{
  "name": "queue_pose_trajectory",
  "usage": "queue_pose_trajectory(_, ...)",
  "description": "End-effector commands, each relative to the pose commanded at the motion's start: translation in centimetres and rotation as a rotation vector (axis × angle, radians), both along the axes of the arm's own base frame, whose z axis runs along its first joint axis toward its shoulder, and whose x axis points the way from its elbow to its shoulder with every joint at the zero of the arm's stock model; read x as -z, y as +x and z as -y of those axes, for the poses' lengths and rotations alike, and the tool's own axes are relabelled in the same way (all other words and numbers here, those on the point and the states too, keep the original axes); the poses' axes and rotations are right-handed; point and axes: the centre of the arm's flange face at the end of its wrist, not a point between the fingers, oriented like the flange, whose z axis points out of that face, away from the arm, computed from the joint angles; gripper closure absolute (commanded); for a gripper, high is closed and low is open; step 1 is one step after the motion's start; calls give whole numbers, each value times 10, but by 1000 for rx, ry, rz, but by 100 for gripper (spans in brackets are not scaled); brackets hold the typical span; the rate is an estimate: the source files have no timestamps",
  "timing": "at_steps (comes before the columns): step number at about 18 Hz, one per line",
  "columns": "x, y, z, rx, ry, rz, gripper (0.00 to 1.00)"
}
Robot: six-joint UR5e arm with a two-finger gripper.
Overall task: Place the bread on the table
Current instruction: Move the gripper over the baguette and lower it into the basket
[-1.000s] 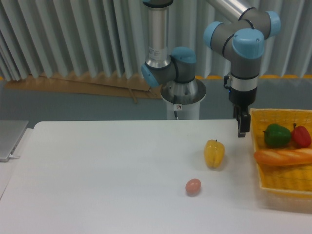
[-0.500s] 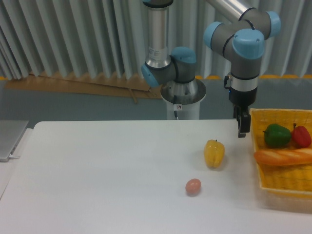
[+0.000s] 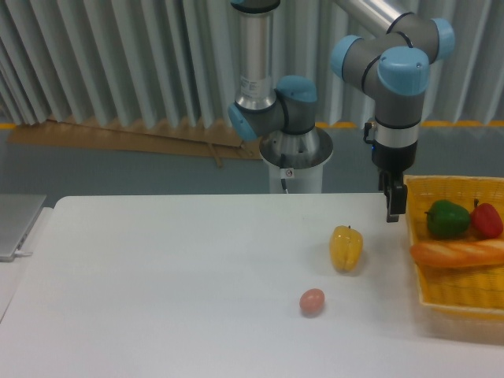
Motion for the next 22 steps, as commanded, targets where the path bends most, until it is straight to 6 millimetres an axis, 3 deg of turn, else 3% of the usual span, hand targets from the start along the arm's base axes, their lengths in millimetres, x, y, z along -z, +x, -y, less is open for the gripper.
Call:
queue_pose_trajectory(8, 11, -38, 35, 93, -4, -8, 0)
queue_pose_trajectory(22, 104, -115, 60, 52, -13, 30, 0)
